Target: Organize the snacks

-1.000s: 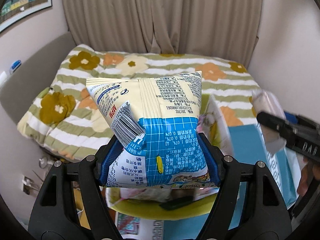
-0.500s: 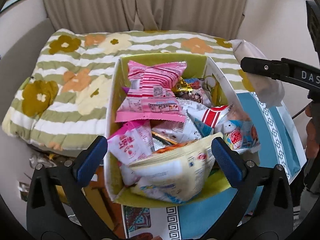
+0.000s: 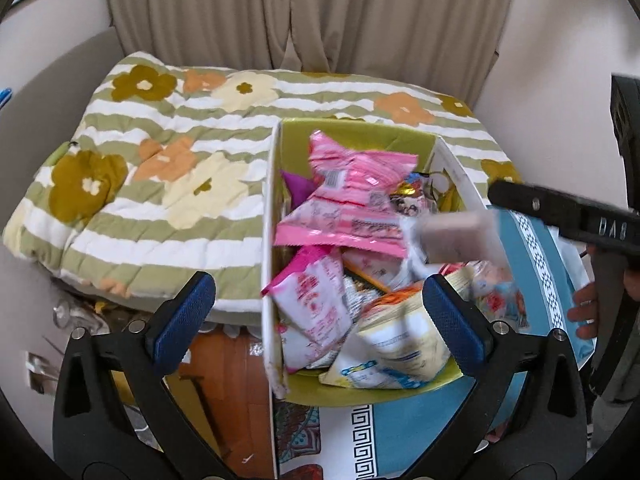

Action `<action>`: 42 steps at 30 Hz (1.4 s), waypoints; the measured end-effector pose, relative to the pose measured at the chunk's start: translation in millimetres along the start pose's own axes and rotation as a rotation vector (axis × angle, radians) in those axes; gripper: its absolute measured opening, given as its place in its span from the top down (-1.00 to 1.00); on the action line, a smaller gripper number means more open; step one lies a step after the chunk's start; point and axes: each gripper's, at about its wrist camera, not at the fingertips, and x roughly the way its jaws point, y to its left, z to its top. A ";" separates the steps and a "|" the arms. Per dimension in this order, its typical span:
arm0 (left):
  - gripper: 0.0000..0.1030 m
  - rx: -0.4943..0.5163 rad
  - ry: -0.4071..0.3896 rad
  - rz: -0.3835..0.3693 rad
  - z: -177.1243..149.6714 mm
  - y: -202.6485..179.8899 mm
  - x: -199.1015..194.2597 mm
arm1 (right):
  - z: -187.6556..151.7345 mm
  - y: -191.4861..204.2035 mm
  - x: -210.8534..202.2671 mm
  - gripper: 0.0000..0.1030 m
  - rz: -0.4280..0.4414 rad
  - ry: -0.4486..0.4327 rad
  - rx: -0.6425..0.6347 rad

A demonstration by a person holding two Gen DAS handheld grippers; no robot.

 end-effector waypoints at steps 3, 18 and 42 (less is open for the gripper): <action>-0.99 -0.018 0.010 0.007 -4.3 -0.1 1.2 | -10.6 -4.2 3.5 -0.96 -0.006 0.027 0.010; -0.99 0.039 -0.105 0.056 -23.1 -77.9 -69.2 | -35.4 -23.7 -86.6 -0.97 -0.019 -0.137 -0.027; -0.99 0.083 -0.298 0.059 -101.0 -201.4 -184.4 | -152.1 -78.9 -253.3 -0.97 -0.280 -0.329 -0.017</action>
